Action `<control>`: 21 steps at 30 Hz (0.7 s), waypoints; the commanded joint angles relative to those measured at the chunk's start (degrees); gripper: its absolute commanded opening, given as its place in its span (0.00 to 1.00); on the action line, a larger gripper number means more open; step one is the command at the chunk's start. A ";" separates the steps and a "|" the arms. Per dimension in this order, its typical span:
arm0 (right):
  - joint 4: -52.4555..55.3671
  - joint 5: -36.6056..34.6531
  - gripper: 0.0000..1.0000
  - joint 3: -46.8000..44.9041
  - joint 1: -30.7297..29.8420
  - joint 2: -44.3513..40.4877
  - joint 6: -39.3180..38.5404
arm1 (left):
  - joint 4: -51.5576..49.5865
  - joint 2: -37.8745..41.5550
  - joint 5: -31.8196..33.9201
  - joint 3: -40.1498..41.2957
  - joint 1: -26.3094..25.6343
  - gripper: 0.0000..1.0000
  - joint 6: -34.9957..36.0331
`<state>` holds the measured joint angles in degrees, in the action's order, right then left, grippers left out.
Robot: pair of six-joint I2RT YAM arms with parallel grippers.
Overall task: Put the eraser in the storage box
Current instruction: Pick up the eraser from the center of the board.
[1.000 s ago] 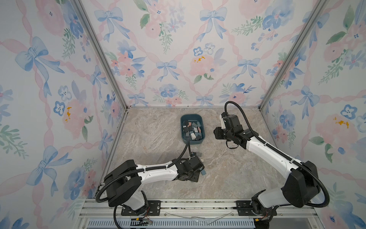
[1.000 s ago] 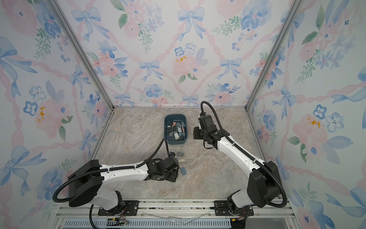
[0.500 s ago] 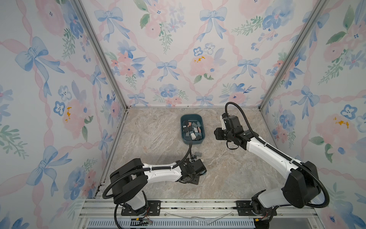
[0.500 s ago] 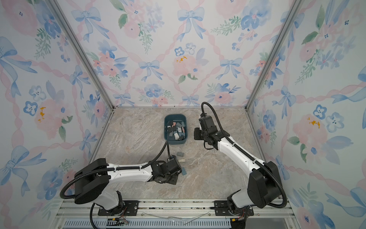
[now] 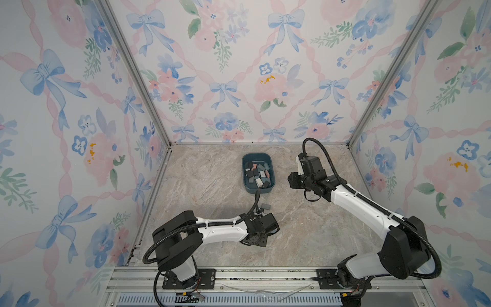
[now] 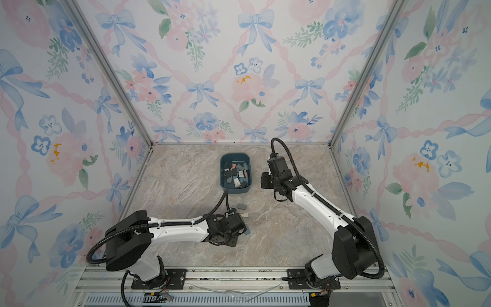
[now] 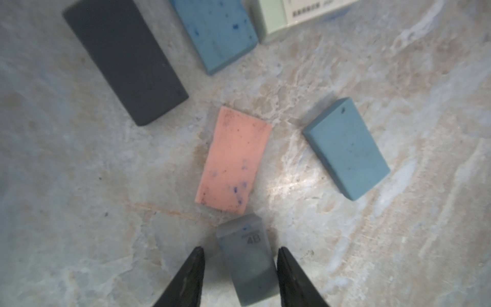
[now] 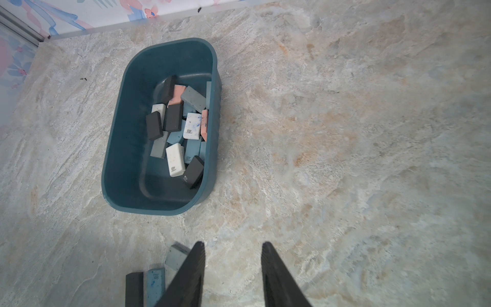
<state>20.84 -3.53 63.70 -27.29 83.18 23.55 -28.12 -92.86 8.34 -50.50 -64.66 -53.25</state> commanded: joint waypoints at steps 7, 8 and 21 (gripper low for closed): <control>-0.27 -1.06 0.39 -1.12 0.76 -1.70 0.39 | -5.57 -1.76 0.40 -0.56 -0.64 0.35 -1.55; -0.23 -0.96 0.39 -1.05 0.86 -1.70 0.37 | -5.59 -1.60 0.58 -0.63 -0.67 0.35 -1.59; -0.49 -0.61 0.39 -1.30 1.16 -1.70 0.58 | -5.61 -0.22 2.44 -1.44 -0.62 0.25 -1.67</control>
<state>20.73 -3.51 63.29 -26.92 83.02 23.57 -30.87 -93.27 9.28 -51.35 -64.93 -54.28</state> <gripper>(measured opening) 0.386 0.250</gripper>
